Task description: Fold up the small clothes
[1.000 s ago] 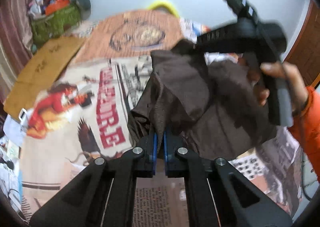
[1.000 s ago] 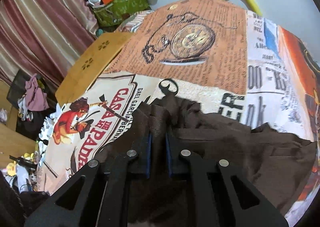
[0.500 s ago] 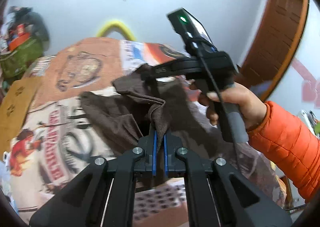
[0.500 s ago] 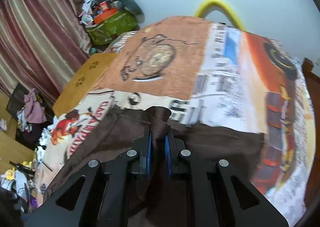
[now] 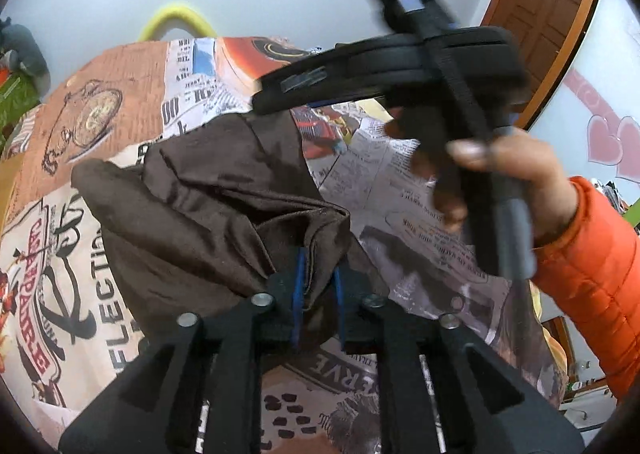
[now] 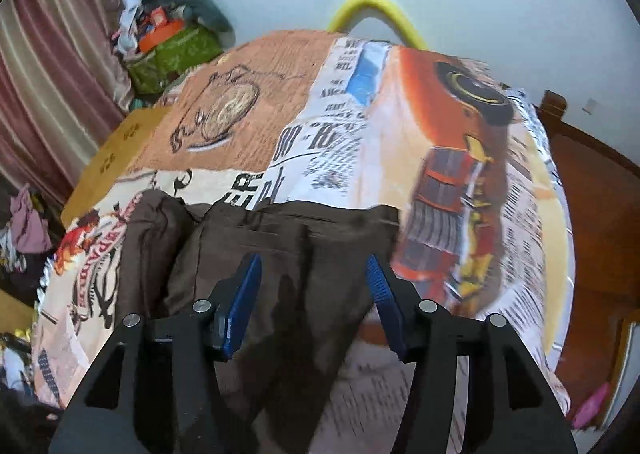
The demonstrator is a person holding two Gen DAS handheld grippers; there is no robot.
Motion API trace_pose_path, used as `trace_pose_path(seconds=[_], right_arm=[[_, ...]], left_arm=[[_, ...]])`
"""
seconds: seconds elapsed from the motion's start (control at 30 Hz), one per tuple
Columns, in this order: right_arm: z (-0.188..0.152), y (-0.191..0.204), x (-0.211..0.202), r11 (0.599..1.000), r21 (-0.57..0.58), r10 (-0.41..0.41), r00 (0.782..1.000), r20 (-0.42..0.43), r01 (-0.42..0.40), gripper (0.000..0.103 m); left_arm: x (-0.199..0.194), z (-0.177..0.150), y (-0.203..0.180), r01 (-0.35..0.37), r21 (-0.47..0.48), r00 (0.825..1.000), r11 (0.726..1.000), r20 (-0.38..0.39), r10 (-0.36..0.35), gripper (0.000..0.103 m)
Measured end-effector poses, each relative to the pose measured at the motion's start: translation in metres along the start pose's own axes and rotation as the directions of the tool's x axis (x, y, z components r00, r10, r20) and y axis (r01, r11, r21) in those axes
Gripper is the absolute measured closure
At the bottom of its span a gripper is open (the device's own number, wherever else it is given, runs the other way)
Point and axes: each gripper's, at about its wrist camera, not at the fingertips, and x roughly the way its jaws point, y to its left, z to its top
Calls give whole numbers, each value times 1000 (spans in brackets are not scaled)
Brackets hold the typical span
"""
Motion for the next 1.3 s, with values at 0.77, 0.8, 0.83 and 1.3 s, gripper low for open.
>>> trace_pose_path(seconds=[0.77, 0.8, 0.83, 1.3], right_arm=[[-26, 83, -3, 972, -234, -34, 999, 15, 37, 50], [-23, 84, 9, 971, -235, -34, 999, -10, 31, 50], [-22, 87, 16, 971, -236, -34, 999, -28, 26, 50], [-18, 79, 70, 989, -147, -53, 990, -131, 33, 96]], left_arm=[[-79, -43, 158, -363, -151, 929, 919, 16, 370, 41], [-76, -43, 163, -361, -155, 930, 920, 13, 367, 41], [-73, -43, 169, -355, -160, 932, 921, 10, 361, 41], [-48, -47, 182, -311, -148, 949, 939, 6, 315, 41]])
